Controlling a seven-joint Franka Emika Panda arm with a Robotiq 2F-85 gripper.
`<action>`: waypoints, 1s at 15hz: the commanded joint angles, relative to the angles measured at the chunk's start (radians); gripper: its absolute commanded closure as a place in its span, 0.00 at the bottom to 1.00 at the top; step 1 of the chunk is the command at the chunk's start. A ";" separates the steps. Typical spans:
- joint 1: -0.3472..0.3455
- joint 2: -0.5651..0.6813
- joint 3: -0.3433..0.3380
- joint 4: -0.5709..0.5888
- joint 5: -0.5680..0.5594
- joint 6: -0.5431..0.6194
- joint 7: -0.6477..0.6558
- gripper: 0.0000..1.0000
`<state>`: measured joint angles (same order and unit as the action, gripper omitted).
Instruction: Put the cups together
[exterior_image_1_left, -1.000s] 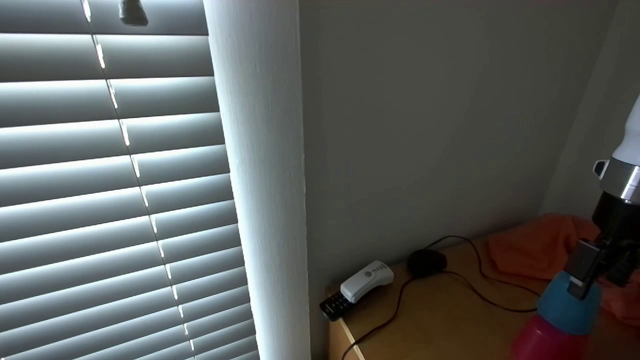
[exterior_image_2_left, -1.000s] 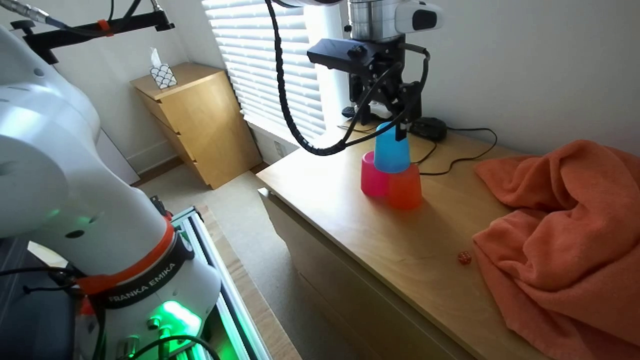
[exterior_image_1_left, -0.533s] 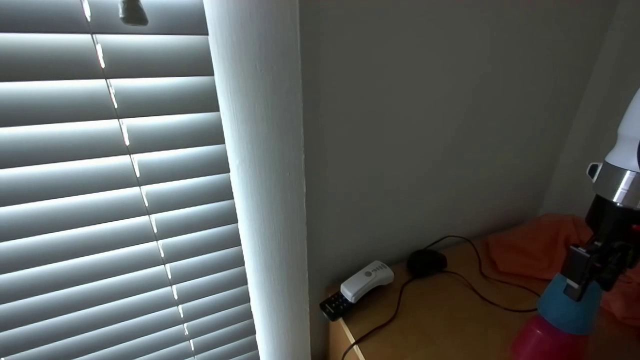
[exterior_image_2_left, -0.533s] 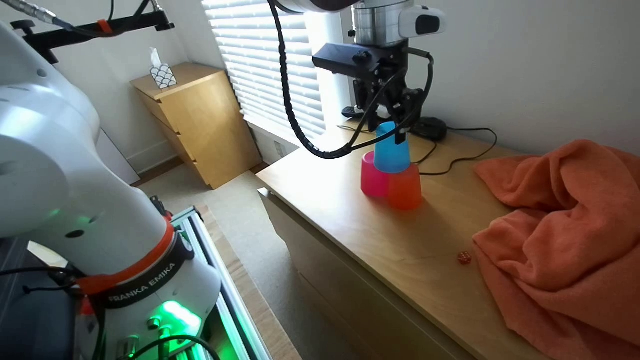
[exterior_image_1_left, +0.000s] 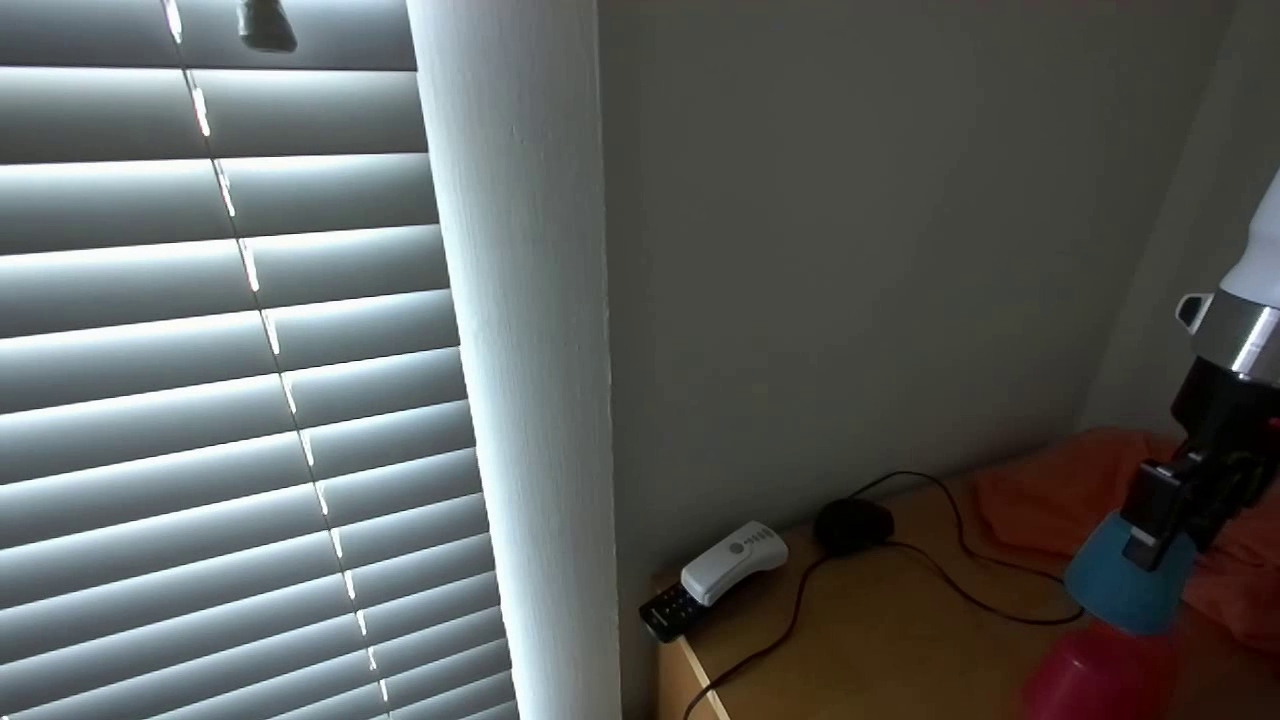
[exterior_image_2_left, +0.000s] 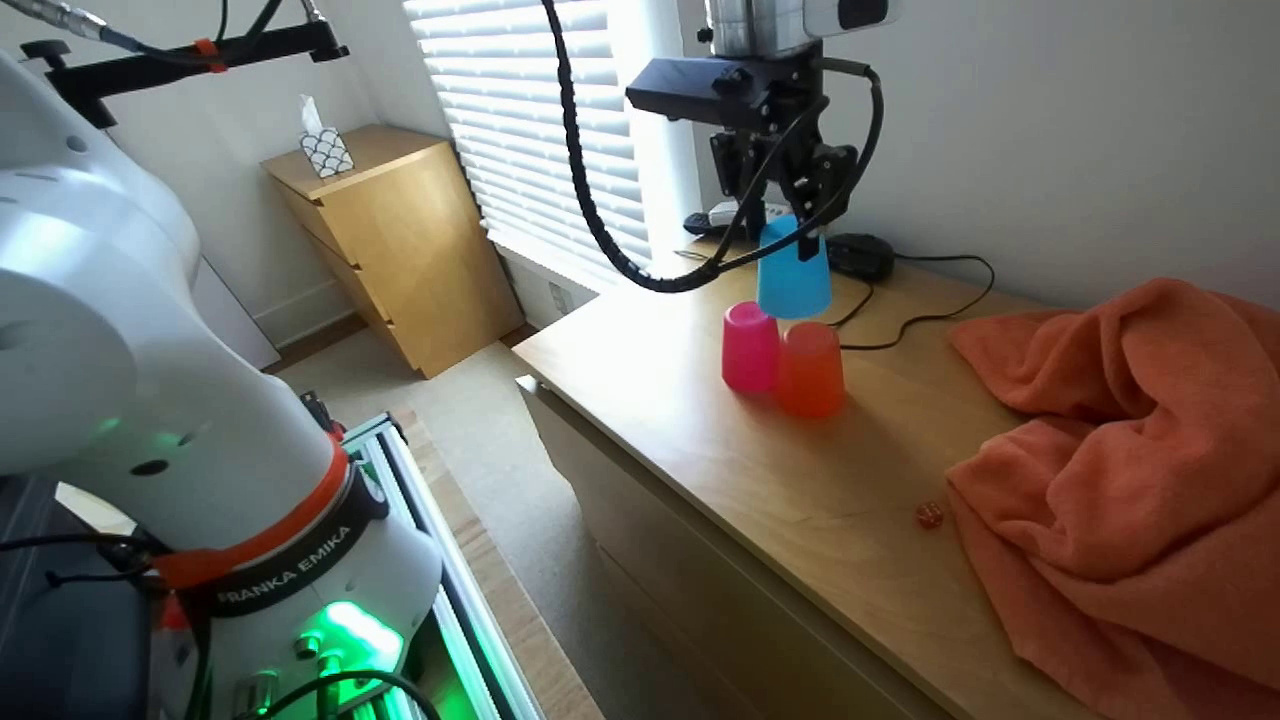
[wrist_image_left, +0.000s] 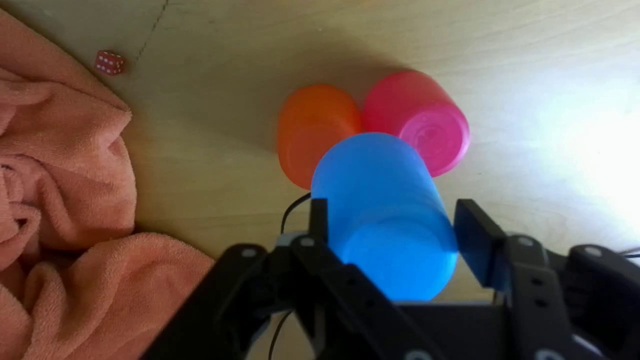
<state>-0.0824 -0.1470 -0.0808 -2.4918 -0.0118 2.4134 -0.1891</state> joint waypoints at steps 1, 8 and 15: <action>0.025 -0.073 -0.005 -0.026 0.044 -0.054 -0.053 0.61; 0.053 -0.029 0.013 -0.028 0.019 -0.055 -0.042 0.61; 0.050 0.044 0.016 -0.028 0.008 -0.014 -0.061 0.61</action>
<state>-0.0317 -0.1328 -0.0619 -2.5144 0.0036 2.3652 -0.2245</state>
